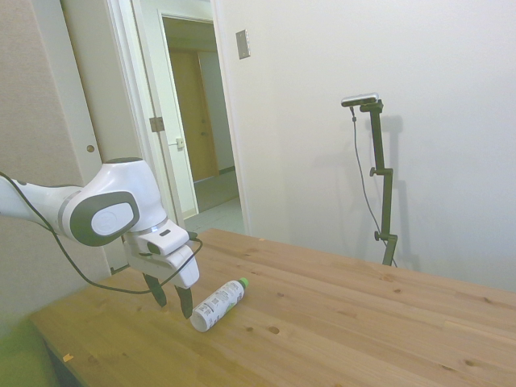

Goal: Stand the water bottle

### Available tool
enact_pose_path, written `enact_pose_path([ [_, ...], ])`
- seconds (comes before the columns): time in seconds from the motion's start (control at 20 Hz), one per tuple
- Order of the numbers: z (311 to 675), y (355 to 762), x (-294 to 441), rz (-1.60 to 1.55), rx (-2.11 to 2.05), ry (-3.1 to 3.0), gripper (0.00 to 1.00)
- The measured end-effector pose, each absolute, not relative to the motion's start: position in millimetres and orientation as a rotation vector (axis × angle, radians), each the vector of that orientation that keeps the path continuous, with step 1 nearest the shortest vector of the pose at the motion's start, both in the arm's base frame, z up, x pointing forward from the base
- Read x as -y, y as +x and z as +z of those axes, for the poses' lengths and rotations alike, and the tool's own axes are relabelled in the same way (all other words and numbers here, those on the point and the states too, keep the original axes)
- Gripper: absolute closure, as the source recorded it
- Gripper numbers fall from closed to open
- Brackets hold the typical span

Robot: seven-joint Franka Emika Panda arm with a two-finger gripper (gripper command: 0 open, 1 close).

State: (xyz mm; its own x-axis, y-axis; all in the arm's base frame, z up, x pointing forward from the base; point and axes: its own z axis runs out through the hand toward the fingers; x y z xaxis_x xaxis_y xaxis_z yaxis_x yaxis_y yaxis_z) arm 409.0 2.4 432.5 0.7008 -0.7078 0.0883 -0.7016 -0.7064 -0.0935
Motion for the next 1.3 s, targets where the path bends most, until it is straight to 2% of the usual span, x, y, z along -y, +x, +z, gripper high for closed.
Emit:
enact_pose_path([
  [0.25, 434.6, 415.4, -10.5, -0.237, -1.187, -2.826, 0.00],
  [0.4, 440.9, 434.6, -18.9, -0.283, -1.200, -2.798, 0.00],
  [0.85, 466.1, 552.4, -26.7, -0.412, -1.287, -2.780, 0.00],
  [1.1, 446.9, 607.5, -21.1, -0.401, -1.316, -2.774, 0.00],
  [1.3, 417.4, 627.0, -24.3, -0.356, -1.324, -2.797, 0.00],
])
